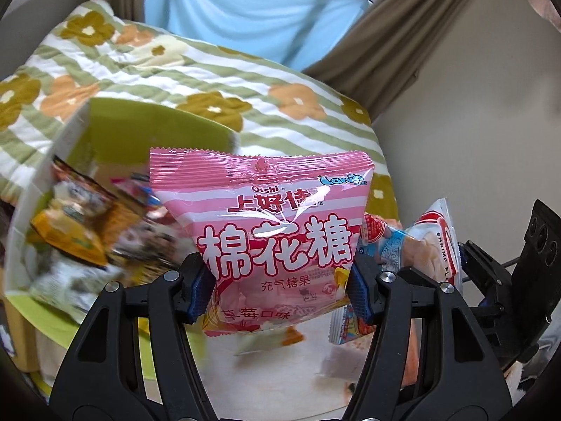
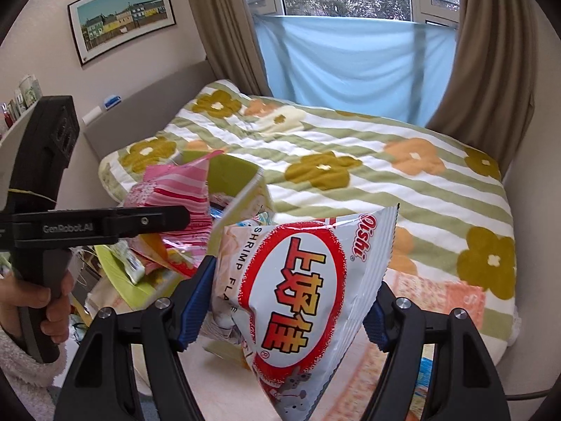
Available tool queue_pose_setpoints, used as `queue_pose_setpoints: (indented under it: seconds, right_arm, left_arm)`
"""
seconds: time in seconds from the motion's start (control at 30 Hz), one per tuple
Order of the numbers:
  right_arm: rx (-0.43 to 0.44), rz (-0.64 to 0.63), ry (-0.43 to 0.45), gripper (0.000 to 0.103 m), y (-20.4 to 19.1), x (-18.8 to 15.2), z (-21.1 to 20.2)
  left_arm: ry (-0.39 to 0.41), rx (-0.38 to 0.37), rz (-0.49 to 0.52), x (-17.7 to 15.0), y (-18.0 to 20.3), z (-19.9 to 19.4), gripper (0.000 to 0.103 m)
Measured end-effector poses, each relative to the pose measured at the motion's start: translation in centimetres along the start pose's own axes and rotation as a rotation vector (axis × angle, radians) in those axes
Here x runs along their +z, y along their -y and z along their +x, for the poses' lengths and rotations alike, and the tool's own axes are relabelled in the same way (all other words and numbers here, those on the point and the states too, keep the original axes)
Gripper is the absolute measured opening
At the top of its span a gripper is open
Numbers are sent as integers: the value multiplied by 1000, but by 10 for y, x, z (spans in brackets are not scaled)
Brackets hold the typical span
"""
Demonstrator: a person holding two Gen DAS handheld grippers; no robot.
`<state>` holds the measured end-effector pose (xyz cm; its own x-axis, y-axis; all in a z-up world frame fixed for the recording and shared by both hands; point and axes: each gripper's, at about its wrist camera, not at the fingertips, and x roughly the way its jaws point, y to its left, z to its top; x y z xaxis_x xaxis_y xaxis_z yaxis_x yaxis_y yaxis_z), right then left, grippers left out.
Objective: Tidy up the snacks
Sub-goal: 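Carry both bags over the box and release them inside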
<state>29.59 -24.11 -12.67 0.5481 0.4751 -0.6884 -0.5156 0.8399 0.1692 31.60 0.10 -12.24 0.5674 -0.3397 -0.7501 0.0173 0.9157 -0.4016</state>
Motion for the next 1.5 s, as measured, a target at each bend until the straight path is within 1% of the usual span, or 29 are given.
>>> queue_pose_setpoints:
  seconds: [0.17,0.3,0.5,0.6,0.7,0.77,0.8,0.83,0.87,0.93,1.0,1.07,1.17,1.27,1.43,1.5]
  right_arm:
    - [24,37,14,70,-42,20,24]
    - [45,74,5,70,-68,35,49]
    - [31,96,-36,70,-106,52,86]
    - [-4,113,-61,70,-117,53,100]
    - [-9,161,-91,70,-122,50,112]
    - [-33,174,-114,69,-125,48,118]
    - [-40,180,-122,70,-127,47,120]
    - [-46,187,-130,70,-129,46,122]
    - [-51,197,-144,70,-130,44,125]
    - [-56,206,-163,69,-130,42,129]
    - [-56,206,-178,69,-131,41,131]
    - [-55,201,-190,70,-133,39,133]
    - [-43,197,-192,70,-137,37,131]
    - [-15,186,-194,69,-141,36,130]
    - [28,154,-230,70,-155,34,137]
    - [61,138,-243,70,-161,33,140]
  left_arm:
    - [3,21,7,27,-51,-18,60]
    - [-13,21,-9,48,-95,-17,60]
    - [-69,11,-8,76,-151,7,60]
    - [-102,14,9,91,-167,25,60]
    - [-136,-6,22,105,-178,42,61]
    - [-162,11,37,112,-181,56,67]
    - [-170,32,44,115,-182,61,80]
    - [-173,51,51,117,-183,66,97]
    - [-173,54,57,118,-183,69,103]
    - [-177,36,56,118,-185,71,103]
    - [-184,34,51,115,-187,69,103]
    - [-194,39,43,109,-190,64,103]
    - [-160,75,35,95,-190,45,103]
    - [-131,95,29,85,-192,30,103]
    - [-116,104,-6,76,-198,17,103]
    - [-105,115,-12,73,-197,9,103]
